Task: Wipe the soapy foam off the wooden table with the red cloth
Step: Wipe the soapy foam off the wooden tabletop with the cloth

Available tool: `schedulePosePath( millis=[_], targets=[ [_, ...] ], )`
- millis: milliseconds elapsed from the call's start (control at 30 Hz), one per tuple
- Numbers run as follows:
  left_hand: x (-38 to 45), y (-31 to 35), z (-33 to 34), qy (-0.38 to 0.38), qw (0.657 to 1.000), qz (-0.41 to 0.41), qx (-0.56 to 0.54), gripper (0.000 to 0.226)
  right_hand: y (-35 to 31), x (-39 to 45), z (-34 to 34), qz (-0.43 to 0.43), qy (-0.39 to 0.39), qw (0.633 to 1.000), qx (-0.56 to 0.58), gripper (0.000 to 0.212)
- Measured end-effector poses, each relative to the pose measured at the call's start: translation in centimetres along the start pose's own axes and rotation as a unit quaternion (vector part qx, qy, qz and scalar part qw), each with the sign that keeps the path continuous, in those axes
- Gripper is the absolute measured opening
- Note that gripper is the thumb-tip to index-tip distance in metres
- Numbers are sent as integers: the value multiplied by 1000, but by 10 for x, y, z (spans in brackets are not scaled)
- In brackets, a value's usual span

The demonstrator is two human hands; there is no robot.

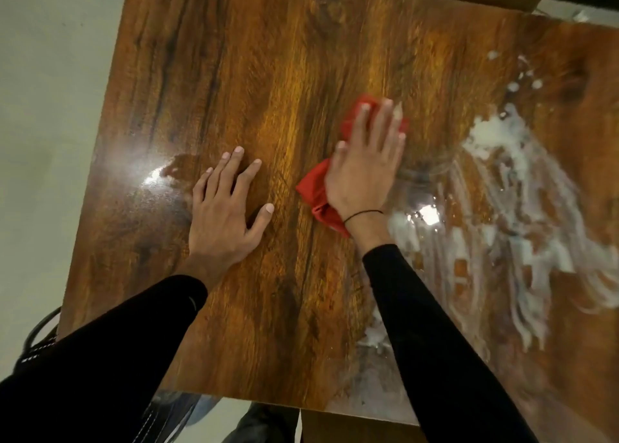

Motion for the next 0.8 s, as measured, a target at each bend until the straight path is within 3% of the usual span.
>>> schedulePosePath(
  millis=[133,233,467,533,633,800],
  targets=[
    [0,1,0,6,1000,-1,-10,68,-16,-36,4,-171,-28,985,-13,72],
    [0,1,0,7,1000,-1,-14,66,7,-67,5,-209,-45,977,-12,73],
    [-1,-2,1,2,1000,0,-19,65,76,-33,-15,14,7,1000,-15,72],
    [-2,-2,1,7,1000,1,-20,64,69,-12,-16,18,10,1000,-16,70],
    [-1,-1,1,11,1000,3,-18,64,39,-9,-11,-83,-15,996,-12,67],
    [-2,-1,1,12,1000,9,-13,65,17,-76,0,-221,-46,974,-5,71]
  ],
)
Point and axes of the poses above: each hand's wrist, its own x-axis towards the middle knuckle, its own z-axis out of the palm, y = z × x, the point moved 2 cm from there along x, towards the middle knuckle, and after that the axes turned 7 degrees about z, right-handed, at the moved point
